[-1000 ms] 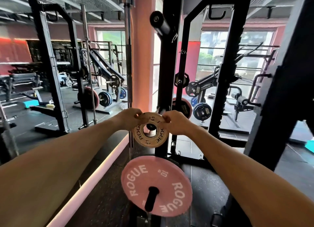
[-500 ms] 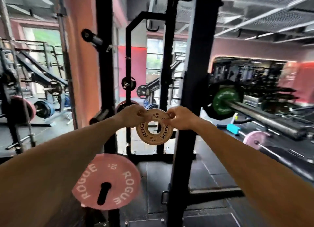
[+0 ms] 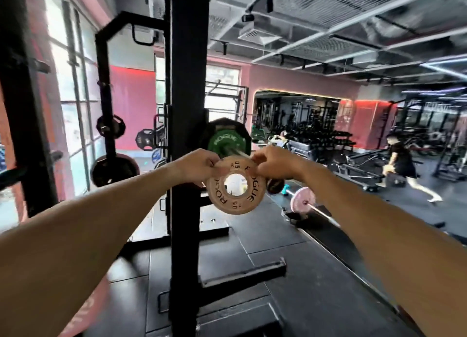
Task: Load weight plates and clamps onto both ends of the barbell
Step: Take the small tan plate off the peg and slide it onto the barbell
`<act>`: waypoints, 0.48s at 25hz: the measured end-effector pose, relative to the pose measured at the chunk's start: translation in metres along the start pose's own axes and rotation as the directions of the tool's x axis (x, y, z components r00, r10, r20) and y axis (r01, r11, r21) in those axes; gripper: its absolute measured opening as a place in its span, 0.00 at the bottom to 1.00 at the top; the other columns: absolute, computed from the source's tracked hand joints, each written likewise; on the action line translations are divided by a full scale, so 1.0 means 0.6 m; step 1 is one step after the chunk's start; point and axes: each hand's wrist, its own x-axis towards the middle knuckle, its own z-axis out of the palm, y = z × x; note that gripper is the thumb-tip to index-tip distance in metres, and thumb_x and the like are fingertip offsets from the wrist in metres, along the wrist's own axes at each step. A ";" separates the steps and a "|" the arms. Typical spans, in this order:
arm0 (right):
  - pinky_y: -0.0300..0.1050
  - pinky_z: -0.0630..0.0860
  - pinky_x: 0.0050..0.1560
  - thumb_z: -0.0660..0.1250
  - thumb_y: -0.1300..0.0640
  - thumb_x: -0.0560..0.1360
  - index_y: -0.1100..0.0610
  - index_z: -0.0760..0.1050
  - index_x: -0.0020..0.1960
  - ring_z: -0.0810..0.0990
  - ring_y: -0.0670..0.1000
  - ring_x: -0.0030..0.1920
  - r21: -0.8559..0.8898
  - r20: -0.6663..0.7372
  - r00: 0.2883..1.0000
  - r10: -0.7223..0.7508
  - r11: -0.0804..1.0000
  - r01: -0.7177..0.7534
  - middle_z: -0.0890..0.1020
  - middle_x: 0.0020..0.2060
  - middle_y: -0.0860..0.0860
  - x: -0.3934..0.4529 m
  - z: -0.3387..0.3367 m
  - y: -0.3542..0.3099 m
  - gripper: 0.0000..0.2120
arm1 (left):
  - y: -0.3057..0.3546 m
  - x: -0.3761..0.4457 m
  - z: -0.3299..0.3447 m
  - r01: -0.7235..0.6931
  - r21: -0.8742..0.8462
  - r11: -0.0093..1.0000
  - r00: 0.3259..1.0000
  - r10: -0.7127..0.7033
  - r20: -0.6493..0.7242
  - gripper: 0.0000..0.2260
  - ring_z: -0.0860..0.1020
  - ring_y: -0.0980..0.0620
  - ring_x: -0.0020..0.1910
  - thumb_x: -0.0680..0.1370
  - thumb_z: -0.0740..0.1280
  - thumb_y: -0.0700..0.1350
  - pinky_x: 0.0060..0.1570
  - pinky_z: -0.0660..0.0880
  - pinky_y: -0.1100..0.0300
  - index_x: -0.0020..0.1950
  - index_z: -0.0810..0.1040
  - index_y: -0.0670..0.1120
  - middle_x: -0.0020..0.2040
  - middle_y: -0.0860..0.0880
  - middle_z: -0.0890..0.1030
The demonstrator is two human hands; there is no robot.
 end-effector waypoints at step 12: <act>0.32 0.73 0.35 0.75 0.59 0.73 0.58 0.83 0.50 0.81 0.42 0.36 0.168 0.078 0.981 -0.180 0.972 0.165 0.85 0.40 0.50 -0.009 -0.081 0.123 0.06 | 0.115 0.014 0.050 0.015 -0.043 0.999 0.995 -0.011 0.096 0.07 0.84 0.48 0.38 0.78 0.73 0.43 0.39 0.80 0.55 0.44 0.79 0.41 0.39 0.45 0.86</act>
